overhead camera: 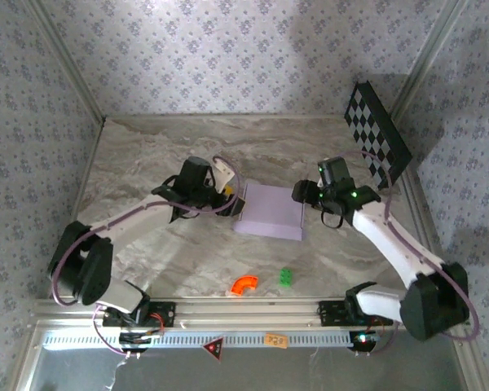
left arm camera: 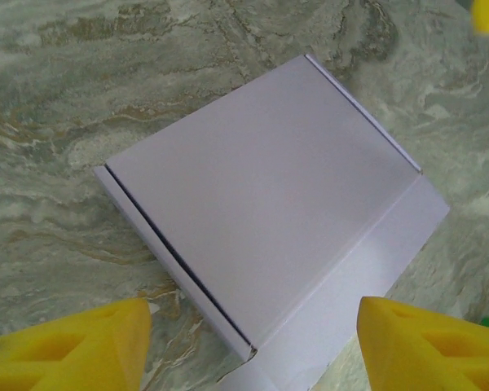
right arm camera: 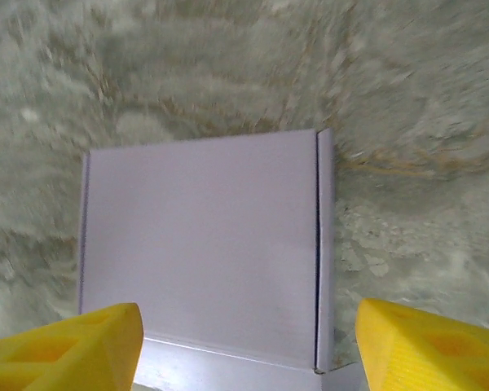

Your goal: Fold the paper box

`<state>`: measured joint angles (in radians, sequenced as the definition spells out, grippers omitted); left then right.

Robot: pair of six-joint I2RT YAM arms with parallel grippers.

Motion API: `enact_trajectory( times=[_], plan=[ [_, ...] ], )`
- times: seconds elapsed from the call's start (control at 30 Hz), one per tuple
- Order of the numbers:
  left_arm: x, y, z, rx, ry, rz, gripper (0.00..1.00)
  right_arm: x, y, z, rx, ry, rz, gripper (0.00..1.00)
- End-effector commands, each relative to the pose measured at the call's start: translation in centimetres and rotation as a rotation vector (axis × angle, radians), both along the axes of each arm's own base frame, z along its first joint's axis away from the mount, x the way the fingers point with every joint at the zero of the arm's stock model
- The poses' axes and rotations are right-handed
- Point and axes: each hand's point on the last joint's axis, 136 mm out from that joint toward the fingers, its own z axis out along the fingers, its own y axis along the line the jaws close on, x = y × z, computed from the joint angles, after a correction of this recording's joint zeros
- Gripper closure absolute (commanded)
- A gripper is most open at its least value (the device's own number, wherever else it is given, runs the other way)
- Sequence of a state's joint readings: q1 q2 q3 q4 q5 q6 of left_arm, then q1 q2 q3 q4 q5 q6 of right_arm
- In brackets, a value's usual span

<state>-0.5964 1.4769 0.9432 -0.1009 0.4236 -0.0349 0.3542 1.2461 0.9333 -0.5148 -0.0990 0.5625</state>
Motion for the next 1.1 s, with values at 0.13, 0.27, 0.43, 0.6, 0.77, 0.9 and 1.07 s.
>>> enact_trajectory(
  times=[0.13,0.27,0.43,0.6,0.77,0.9,1.07],
  plan=[
    [0.3,-1.4,-0.2,-0.106,0.217,0.114,0.32,5.5,3.3,-1.3,0.114,0.022,0.305,0.38],
    [0.5,-0.5,-1.5,-0.064,0.252,0.179,0.31,9.0,1.4,-4.1,0.041,0.116,0.245,0.41],
    [1.4,0.2,-3.3,-0.009,0.326,0.196,0.27,9.0,-0.9,-6.9,-0.064,0.229,0.188,0.34],
    [3.3,-1.0,-4.7,-0.011,0.396,0.174,0.26,6.7,-1.0,-8.1,-0.059,0.28,0.173,0.32],
    [4.6,-2.1,-7.0,-0.007,0.472,0.156,0.27,4.2,-0.2,-9.1,-0.028,0.328,0.174,0.32],
    [4.5,-2.3,-8.1,-0.024,0.528,0.143,0.3,2.4,1.8,-9.6,0.002,0.356,0.204,0.32],
    [3.1,-1.1,-8.0,-0.03,0.533,0.148,0.32,1.0,5.8,-9.0,0.035,0.34,0.269,0.34]
  ],
)
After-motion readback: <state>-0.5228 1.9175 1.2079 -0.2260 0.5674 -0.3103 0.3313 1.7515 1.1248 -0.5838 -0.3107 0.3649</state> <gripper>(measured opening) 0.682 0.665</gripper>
